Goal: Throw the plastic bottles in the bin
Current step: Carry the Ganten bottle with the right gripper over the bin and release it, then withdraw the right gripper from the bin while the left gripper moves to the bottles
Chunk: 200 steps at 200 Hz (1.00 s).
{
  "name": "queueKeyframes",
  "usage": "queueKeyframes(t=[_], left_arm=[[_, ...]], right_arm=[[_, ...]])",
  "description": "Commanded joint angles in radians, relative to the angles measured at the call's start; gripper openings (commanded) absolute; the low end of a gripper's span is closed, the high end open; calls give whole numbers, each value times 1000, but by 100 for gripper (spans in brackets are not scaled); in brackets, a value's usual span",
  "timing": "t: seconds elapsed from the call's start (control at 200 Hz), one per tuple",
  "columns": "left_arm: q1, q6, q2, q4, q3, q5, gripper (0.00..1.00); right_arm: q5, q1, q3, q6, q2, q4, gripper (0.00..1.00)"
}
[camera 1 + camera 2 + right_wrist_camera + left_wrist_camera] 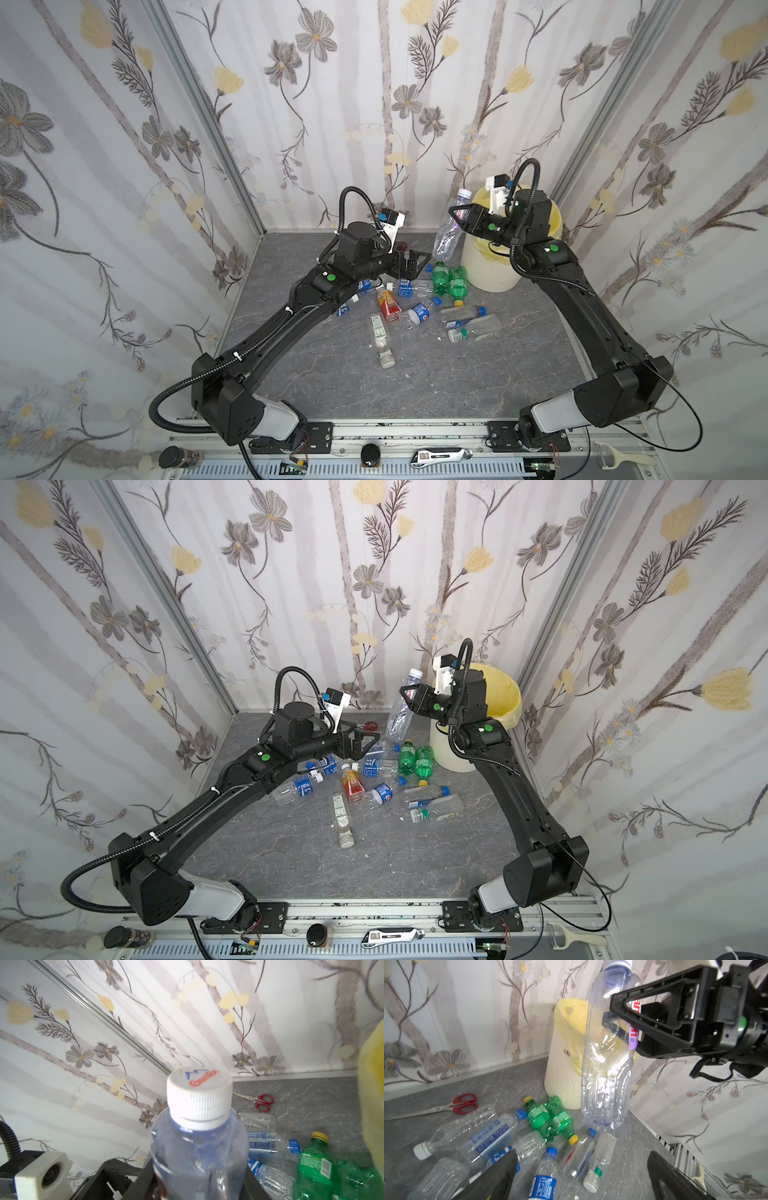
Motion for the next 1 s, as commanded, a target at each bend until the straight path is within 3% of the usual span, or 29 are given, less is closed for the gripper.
queueKeyframes(t=[0.0, 0.315, 0.609, 0.714, 0.834, 0.994], left_arm=[[-7, 23, 50, 31, 94, -2, 100], [-62, 55, 171, 30, 323, 14, 100], [-79, 65, 218, 30, 371, 19, 100], [-81, 66, 215, 30, 360, 20, 100], [-81, 68, 195, 30, 324, 11, 100], [-81, 69, 181, 30, 290, -3, 100]], right_arm=[[10, -66, 77, -20, -13, -26, 43], [-15, -296, 330, 61, -73, 45, 44], [48, -375, 276, 121, -30, 139, 51], [87, -405, 200, 169, 69, 75, 65], [86, -422, 175, 176, 114, 32, 99], [113, -421, 106, 165, 31, 89, 100]])
